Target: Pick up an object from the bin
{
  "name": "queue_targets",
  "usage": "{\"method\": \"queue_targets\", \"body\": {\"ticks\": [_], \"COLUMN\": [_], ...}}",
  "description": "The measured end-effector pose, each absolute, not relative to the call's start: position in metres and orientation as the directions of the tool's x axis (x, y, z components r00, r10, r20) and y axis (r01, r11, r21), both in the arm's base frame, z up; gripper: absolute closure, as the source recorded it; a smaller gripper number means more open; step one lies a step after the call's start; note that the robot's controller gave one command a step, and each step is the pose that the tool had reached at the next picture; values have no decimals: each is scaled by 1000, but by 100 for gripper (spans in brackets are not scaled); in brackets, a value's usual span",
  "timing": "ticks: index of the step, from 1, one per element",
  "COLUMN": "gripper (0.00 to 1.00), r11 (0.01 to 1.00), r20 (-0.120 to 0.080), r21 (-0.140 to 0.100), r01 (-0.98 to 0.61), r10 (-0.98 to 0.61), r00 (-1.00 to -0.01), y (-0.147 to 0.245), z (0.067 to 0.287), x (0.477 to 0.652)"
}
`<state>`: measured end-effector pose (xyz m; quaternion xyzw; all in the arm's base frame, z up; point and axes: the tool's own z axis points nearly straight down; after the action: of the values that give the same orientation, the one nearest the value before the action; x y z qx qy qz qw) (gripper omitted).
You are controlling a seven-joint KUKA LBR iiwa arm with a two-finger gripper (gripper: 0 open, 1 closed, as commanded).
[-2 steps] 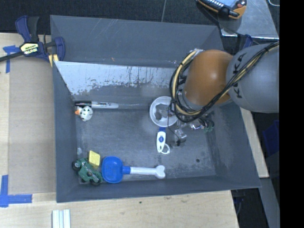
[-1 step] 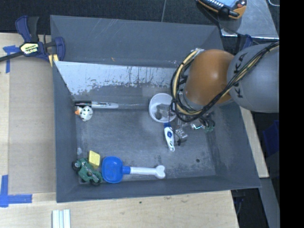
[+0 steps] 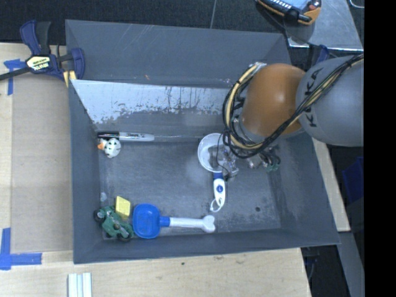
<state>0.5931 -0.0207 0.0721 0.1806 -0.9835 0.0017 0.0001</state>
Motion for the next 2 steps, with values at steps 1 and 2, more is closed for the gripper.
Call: {"method": "queue_targets", "body": {"ticks": [1, 2], "gripper": [0, 100], "r11": [935, 935], "r20": [3, 2], "r21": [-2, -2], "r01": [-355, -355], "r10": [-355, -355], "r00": [-935, -935], "y": [-20, -21], "z": [71, 71], "x": [592, 593]}}
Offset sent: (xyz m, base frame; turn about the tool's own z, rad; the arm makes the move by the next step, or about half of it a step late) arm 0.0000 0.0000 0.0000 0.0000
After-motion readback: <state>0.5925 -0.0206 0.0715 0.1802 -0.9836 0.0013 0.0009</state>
